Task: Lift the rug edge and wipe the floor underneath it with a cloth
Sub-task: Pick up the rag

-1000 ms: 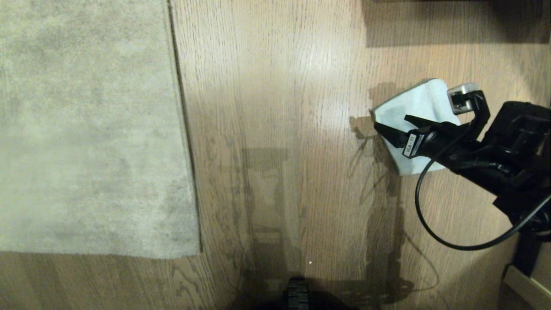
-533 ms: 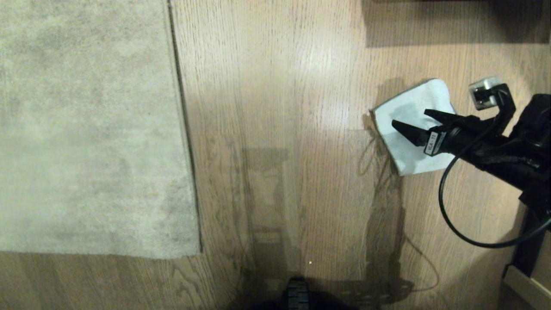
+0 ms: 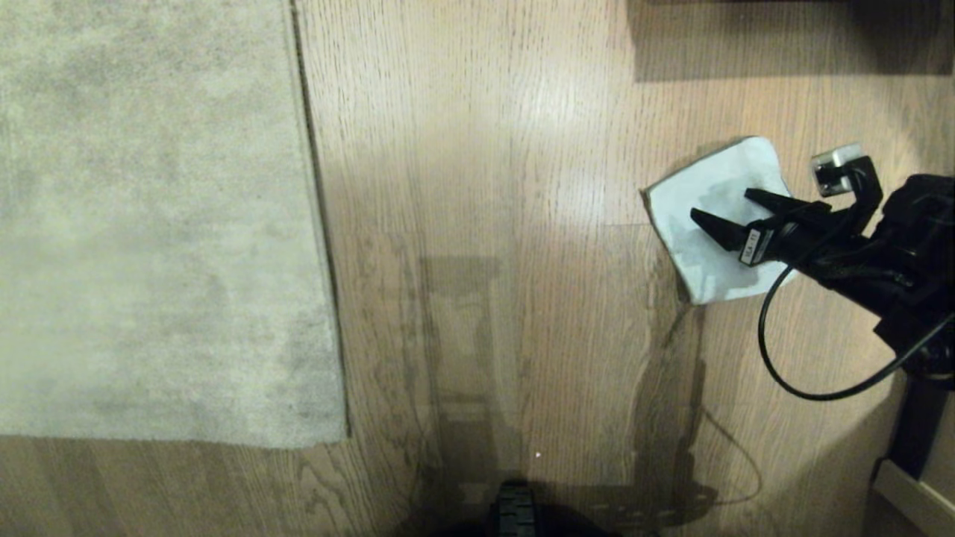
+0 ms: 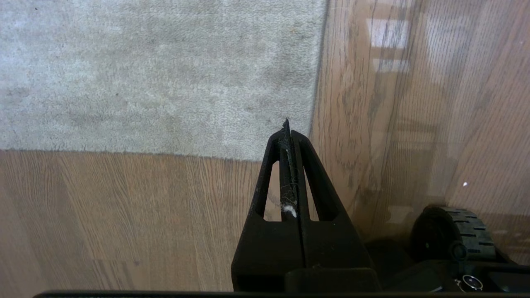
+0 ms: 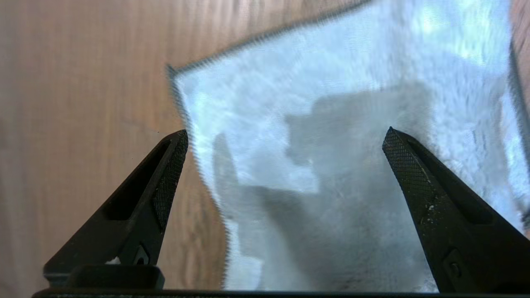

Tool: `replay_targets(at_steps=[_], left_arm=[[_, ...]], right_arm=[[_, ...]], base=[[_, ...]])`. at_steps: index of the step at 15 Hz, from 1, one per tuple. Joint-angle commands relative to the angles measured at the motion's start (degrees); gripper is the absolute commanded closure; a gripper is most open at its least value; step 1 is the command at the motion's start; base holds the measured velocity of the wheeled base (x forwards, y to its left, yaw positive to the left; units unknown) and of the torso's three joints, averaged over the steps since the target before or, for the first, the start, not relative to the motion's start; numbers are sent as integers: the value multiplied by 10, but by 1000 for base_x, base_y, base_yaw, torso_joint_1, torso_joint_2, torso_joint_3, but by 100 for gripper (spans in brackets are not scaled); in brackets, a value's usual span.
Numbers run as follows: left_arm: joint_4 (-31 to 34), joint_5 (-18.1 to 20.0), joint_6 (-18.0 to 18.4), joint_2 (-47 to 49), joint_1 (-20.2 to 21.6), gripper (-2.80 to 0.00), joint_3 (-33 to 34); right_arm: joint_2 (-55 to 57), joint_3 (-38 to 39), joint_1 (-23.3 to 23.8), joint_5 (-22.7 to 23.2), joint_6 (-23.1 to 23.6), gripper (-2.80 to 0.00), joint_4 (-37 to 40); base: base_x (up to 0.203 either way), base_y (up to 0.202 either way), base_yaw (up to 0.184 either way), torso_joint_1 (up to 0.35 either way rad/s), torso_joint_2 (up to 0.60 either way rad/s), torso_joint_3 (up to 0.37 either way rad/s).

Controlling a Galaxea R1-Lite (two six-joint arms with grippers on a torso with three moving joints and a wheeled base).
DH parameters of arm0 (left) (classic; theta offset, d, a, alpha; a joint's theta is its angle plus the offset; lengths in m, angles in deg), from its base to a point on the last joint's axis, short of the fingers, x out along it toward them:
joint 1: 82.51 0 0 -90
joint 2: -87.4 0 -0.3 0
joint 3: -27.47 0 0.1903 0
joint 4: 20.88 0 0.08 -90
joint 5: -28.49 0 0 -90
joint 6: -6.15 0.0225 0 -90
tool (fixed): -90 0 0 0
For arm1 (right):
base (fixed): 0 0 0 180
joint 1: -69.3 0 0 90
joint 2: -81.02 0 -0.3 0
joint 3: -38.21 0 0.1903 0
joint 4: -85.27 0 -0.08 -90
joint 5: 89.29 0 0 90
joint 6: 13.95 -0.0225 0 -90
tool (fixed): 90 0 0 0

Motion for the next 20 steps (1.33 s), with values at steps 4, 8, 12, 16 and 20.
replay_targets(at_steps=[4,8,12,16,20], left_arm=[[0,0,0,0,0,0,0],[0,0,-1,0,0,0,0],[0,0,0,0,0,0,0],[0,0,-1,0,0,0,0],[0,0,0,0,0,0,0]], right_arm=[[27,-16,10,13,1,-280,-3],[24,-17,9,14,1,-280,1],[-28,-12,11,14,1,-280,44],[-59,-52,33,13,9,-280,106],[-61,-99,71,42,14,-280,146]], base=[[0,0,0,0,0,0],[0,0,0,0,0,0],[0,0,0,0,0,0],[0,0,0,0,0,0],[0,0,0,0,0,0]])
